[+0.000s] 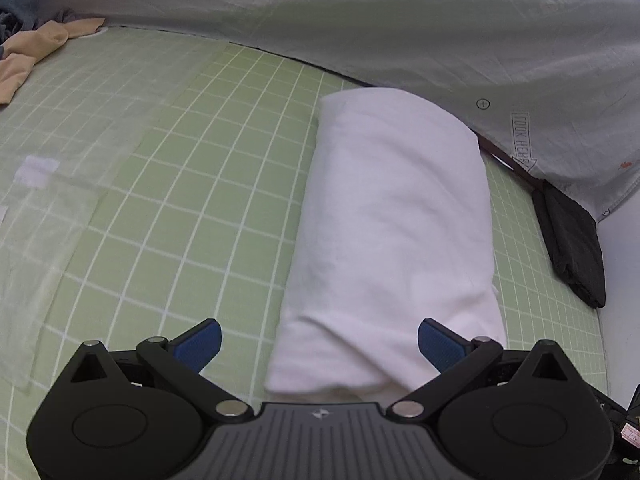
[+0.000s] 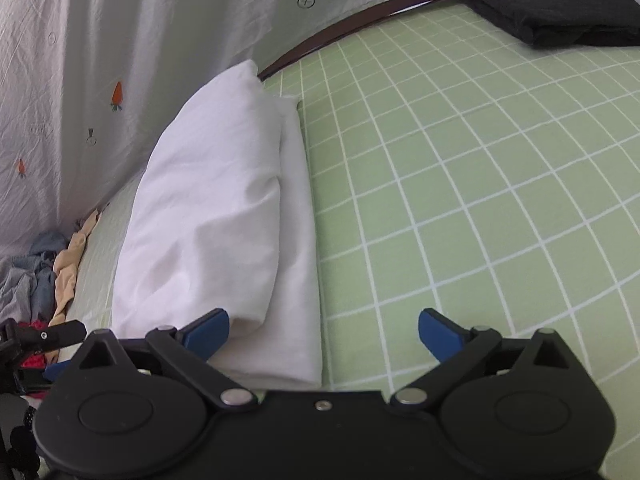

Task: Fold clothes

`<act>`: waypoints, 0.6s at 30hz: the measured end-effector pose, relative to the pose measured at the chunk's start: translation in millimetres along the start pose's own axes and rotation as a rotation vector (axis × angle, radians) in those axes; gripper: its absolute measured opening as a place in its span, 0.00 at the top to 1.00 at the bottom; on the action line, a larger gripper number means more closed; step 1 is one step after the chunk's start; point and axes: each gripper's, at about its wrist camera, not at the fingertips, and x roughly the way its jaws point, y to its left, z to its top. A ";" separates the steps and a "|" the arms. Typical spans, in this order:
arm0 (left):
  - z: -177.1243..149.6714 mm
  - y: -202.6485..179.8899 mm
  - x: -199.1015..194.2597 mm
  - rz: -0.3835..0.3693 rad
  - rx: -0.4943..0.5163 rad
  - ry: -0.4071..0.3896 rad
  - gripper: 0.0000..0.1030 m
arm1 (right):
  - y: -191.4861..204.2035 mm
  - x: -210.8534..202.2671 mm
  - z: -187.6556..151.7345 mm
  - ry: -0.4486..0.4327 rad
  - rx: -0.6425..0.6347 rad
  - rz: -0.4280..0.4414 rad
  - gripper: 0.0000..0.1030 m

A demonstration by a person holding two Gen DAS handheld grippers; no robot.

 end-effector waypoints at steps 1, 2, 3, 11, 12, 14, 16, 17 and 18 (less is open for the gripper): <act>8.3 2.0 5.7 0.002 0.002 0.003 0.00 | -0.4 3.1 5.7 -0.003 0.011 -0.003 0.00; 15.5 2.8 12.2 -0.005 0.010 0.009 0.00 | 0.3 6.5 11.4 -0.007 0.019 -0.009 0.00; 22.2 3.1 19.0 -0.016 0.021 0.016 0.00 | 2.0 10.2 16.8 -0.011 0.022 -0.008 0.00; 68.6 4.7 80.8 -0.092 0.112 0.081 0.00 | 37.8 70.4 72.5 -0.011 -0.011 0.012 0.00; 72.5 5.1 87.3 -0.113 0.113 0.088 0.00 | 41.6 78.1 78.7 -0.009 -0.016 0.014 0.00; 79.5 6.1 98.9 -0.161 0.104 0.099 0.00 | 48.8 93.6 90.7 0.001 -0.033 0.015 0.00; 85.1 7.1 109.2 -0.206 0.090 0.105 0.00 | 57.0 107.2 99.6 0.019 -0.067 0.023 0.00; 85.9 7.8 113.2 -0.226 0.075 0.107 0.00 | 60.4 113.7 102.6 0.033 -0.085 0.037 0.00; 86.4 8.4 117.3 -0.244 0.057 0.111 0.00 | 63.9 120.3 105.6 0.047 -0.104 0.051 0.00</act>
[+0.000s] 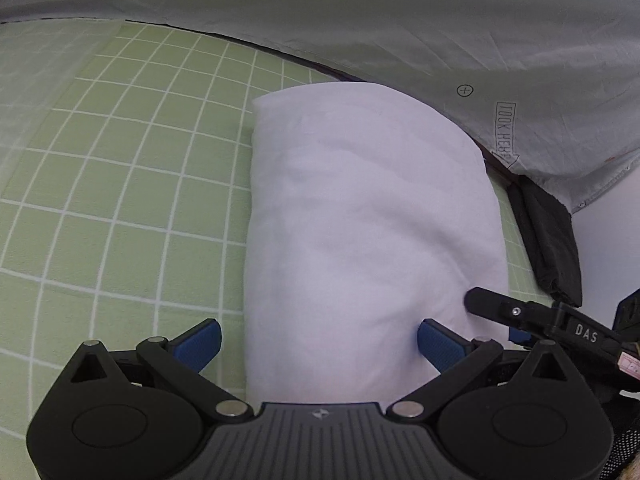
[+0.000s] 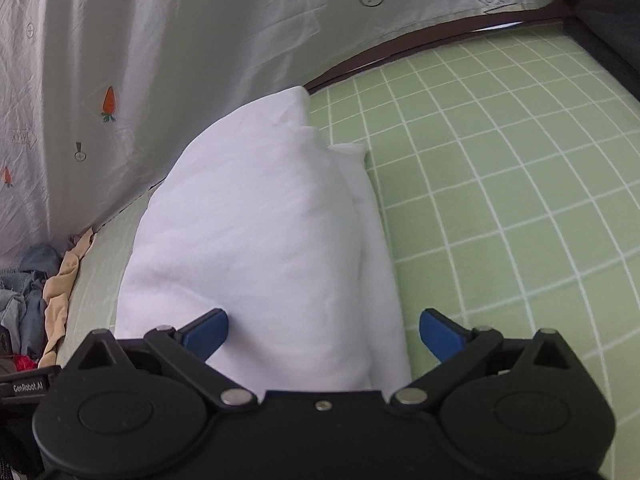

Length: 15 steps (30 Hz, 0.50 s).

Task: Fold clothes
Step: 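Grasp the folded shirt with the right gripper while the left gripper grasps it too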

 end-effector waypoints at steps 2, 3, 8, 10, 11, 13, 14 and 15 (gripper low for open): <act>-0.2 3.8 8.5 -0.043 -0.046 0.022 0.01 | 4.3 12.6 5.2 0.036 -0.015 0.015 0.00; -1.3 2.9 9.9 -0.060 -0.054 0.027 0.02 | 6.1 16.3 6.4 0.041 -0.011 -0.002 0.00; -10.4 -12.2 0.9 -0.039 -0.019 -0.005 0.28 | 8.0 6.8 7.2 0.054 0.013 0.042 0.27; -13.4 -20.1 -6.1 -0.028 -0.022 -0.018 0.33 | 7.6 -7.3 4.3 0.029 -0.004 0.057 0.58; -15.4 -25.5 -10.0 -0.029 -0.018 -0.020 0.36 | 6.8 -14.4 2.5 0.017 -0.007 0.068 0.62; -20.6 -38.1 -19.0 -0.033 -0.008 -0.024 0.40 | 2.5 -29.9 -3.6 -0.007 0.024 0.106 0.72; -24.7 -46.1 -24.3 -0.037 -0.007 -0.025 0.41 | 0.5 -38.4 -7.3 -0.018 0.031 0.111 0.72; -29.2 -54.4 -29.6 -0.041 -0.007 -0.026 0.42 | -2.7 -48.8 -11.2 -0.028 0.033 0.113 0.73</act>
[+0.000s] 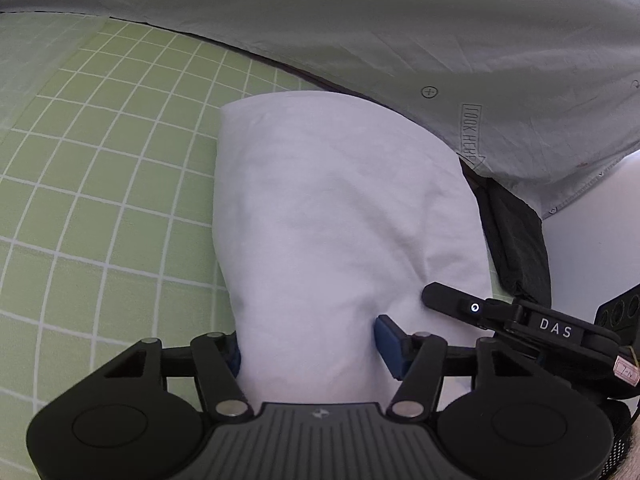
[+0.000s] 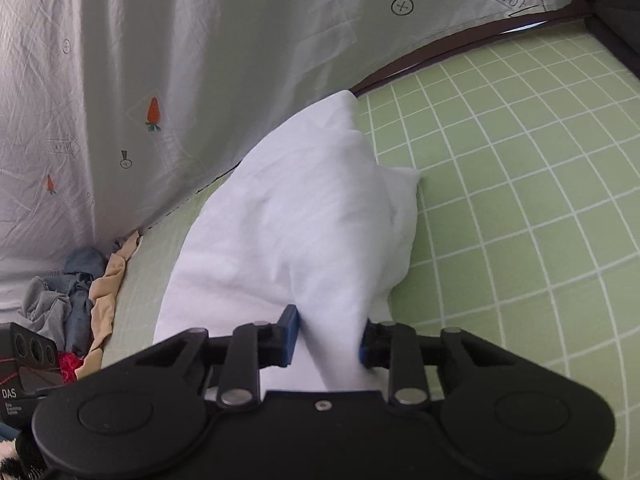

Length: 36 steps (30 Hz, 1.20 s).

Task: Fold clothes
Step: 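Grasp the folded shirt with the right gripper while the left gripper grasps it too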

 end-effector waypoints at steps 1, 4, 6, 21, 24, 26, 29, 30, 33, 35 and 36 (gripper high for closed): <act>-5.9 -10.5 -5.1 -0.001 0.000 -0.005 0.42 | -2.2 -10.8 -3.5 -0.009 0.002 0.002 0.74; -26.5 -46.0 -18.6 -0.001 -0.001 -0.026 0.42 | -16.7 -46.8 -12.6 -0.037 0.027 0.019 0.74; -40.8 -75.1 -20.1 -0.004 0.004 -0.038 0.42 | -30.0 -75.1 -14.8 -0.055 0.027 0.027 0.74; -41.3 -325.8 100.7 -0.158 0.127 -0.086 0.42 | -184.0 -260.3 70.5 -0.321 -0.105 -0.081 0.74; -16.4 -371.8 137.9 -0.204 0.174 -0.112 0.42 | -219.9 -279.3 114.6 -0.379 -0.128 -0.116 0.74; 4.3 -395.5 164.3 -0.225 0.189 -0.135 0.42 | -237.6 -286.2 146.2 -0.416 -0.169 -0.144 0.74; 39.1 -422.1 216.3 -0.236 0.212 -0.173 0.38 | -263.3 -279.5 194.4 -0.455 -0.214 -0.184 0.74; 48.2 -427.2 237.0 -0.225 0.230 -0.175 0.33 | -273.5 -270.2 211.0 -0.456 -0.225 -0.206 0.73; 66.2 -432.8 304.1 -0.074 0.311 -0.090 0.31 | -304.9 -222.6 253.4 -0.420 -0.239 -0.350 0.49; 68.4 -428.7 338.3 0.052 0.345 -0.039 0.27 | -321.3 -182.8 265.5 -0.349 -0.254 -0.464 0.41; 67.2 -425.7 341.8 0.059 0.352 -0.053 0.19 | -326.0 -168.9 265.8 -0.322 -0.264 -0.495 0.41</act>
